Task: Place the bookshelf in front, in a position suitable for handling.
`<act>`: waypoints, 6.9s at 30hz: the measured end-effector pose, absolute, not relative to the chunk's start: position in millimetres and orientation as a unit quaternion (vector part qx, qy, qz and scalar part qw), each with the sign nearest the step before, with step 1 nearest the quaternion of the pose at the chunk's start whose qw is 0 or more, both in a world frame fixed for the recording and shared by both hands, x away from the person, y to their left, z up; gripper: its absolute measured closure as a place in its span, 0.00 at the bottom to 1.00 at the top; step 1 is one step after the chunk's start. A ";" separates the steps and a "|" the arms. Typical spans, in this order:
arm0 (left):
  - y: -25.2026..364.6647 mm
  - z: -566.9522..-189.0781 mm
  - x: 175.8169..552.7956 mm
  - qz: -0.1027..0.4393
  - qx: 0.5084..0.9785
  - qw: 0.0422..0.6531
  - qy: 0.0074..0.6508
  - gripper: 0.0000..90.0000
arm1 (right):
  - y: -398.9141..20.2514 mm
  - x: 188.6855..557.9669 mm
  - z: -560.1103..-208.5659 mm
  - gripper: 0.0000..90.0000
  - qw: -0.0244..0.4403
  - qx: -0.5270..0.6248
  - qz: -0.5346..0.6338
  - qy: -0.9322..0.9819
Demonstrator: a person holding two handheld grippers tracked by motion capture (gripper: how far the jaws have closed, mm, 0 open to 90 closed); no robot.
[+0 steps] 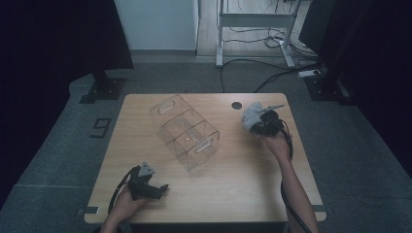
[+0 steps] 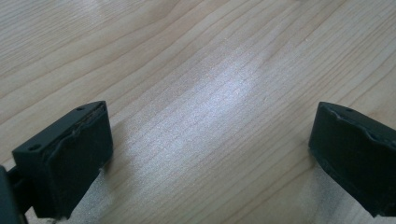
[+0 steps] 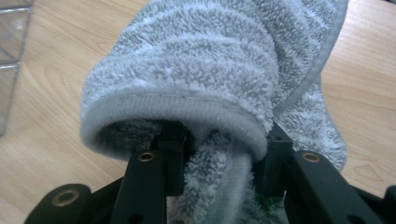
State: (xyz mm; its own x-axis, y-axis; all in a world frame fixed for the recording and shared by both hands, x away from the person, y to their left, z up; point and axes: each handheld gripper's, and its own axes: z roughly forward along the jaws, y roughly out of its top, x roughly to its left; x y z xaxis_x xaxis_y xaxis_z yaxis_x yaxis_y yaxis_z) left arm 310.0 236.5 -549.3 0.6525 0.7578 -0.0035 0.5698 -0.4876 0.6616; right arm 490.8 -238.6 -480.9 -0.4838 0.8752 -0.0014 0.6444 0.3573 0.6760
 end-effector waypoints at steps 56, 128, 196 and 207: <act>235.7 -549.4 309.1 0.148 0.848 0.322 0.395 0.00 | -300.9 316.9 -439.9 0.66 0.197 0.417 0.333 0.822; 235.3 -549.3 308.5 0.148 0.847 0.321 0.397 0.00 | -293.9 296.0 -459.7 0.02 0.187 0.388 0.353 0.831; 226.1 -514.2 324.9 0.153 0.859 0.348 0.342 0.25 | -148.0 361.1 -449.3 0.11 0.145 0.320 0.414 0.840; 215.8 -492.8 349.9 0.173 0.849 0.370 0.334 0.39 | -133.8 356.3 -450.9 0.12 0.145 0.308 0.414 0.844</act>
